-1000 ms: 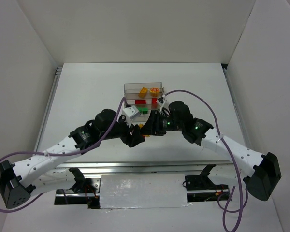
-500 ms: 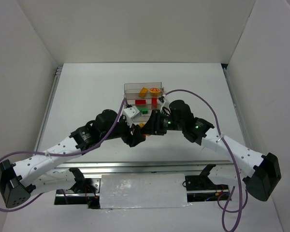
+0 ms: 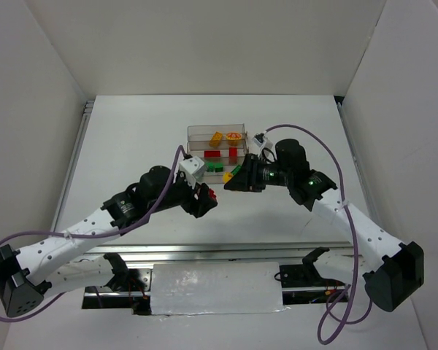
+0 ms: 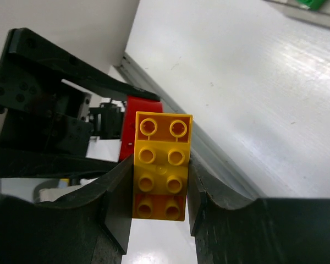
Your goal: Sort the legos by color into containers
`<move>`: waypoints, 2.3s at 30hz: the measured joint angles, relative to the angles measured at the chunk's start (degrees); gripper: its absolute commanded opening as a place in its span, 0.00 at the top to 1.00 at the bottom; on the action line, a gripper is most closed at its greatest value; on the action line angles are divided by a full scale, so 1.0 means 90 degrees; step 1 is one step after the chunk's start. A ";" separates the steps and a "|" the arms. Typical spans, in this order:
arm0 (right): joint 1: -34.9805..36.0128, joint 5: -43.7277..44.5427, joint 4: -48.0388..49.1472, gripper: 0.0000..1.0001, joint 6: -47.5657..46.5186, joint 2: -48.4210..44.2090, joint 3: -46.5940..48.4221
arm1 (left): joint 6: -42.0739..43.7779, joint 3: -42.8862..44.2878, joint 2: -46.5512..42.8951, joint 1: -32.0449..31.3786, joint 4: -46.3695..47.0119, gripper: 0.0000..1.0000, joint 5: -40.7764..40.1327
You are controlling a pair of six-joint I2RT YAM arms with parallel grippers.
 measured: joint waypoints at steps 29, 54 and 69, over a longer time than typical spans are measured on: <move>-0.0112 0.4150 -0.1409 0.74 -0.3997 0.7315 0.7077 | -0.1292 0.0639 -0.2239 0.0012 -0.3415 1.00 -0.2220; -0.0124 0.3670 -0.1149 0.00 -0.4204 0.7084 0.6594 | -0.1163 0.0585 -0.1911 0.0143 -0.3351 0.97 -0.1848; -0.0163 0.4602 -0.0491 0.00 -0.1637 0.0554 0.1564 | -0.1824 0.1571 0.1107 0.0449 -0.1938 0.92 -0.2994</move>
